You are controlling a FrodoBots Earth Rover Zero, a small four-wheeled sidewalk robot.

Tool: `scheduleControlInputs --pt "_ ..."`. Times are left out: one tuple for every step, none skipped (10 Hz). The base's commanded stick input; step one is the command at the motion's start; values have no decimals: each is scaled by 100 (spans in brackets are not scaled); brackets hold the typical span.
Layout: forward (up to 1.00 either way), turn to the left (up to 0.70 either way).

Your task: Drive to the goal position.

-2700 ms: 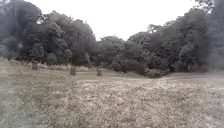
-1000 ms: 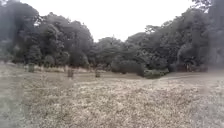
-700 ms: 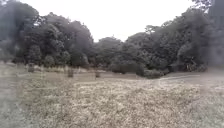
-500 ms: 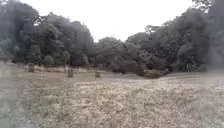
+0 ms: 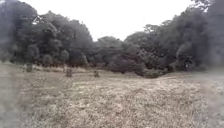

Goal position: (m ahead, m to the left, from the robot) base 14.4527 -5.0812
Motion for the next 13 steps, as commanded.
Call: scheduleControlInputs --pt "45 0" --pt "0 0" --pt "0 0" --pt "0 0" --pt "0 0" --pt "0 0" --pt "0 0" --pt "0 0" --pt "0 0" --pt "0 0" --pt "45 0" --pt "45 0" --pt "45 0"
